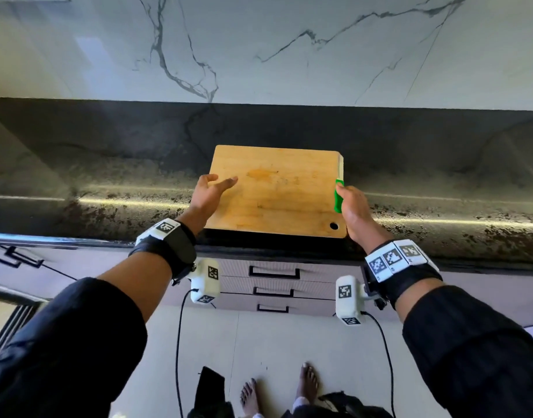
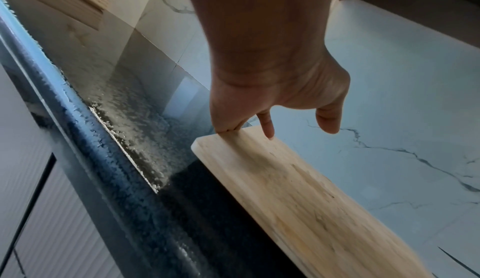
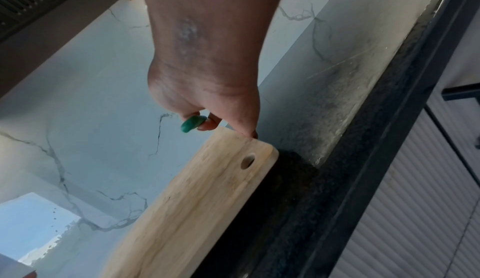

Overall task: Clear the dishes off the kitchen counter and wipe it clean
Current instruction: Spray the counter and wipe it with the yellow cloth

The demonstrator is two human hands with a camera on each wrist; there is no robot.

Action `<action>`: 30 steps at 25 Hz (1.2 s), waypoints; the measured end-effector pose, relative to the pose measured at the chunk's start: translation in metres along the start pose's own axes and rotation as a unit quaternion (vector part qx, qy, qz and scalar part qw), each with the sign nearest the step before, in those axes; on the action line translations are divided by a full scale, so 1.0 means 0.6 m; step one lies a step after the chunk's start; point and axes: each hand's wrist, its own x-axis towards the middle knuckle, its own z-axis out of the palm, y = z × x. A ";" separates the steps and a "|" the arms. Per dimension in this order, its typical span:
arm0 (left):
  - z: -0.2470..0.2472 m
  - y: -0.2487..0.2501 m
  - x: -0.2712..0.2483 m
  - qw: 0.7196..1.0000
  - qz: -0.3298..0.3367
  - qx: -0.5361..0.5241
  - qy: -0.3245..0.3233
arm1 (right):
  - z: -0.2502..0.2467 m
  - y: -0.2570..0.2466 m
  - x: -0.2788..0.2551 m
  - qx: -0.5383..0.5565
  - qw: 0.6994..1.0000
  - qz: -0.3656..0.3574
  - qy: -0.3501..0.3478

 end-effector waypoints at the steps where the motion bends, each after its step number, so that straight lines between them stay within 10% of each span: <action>1: 0.001 -0.003 0.007 1.000 0.004 0.010 -0.005 | 0.002 0.002 0.007 -0.010 1.000 0.002 0.000; 17: 0.003 -0.017 0.070 0.990 -0.009 0.129 -0.055 | 0.032 -0.001 0.067 -0.057 0.998 -0.027 -0.026; 30: 0.134 -0.100 -0.043 0.822 0.211 0.516 -0.120 | -0.081 0.140 0.096 -0.239 0.942 -0.126 0.198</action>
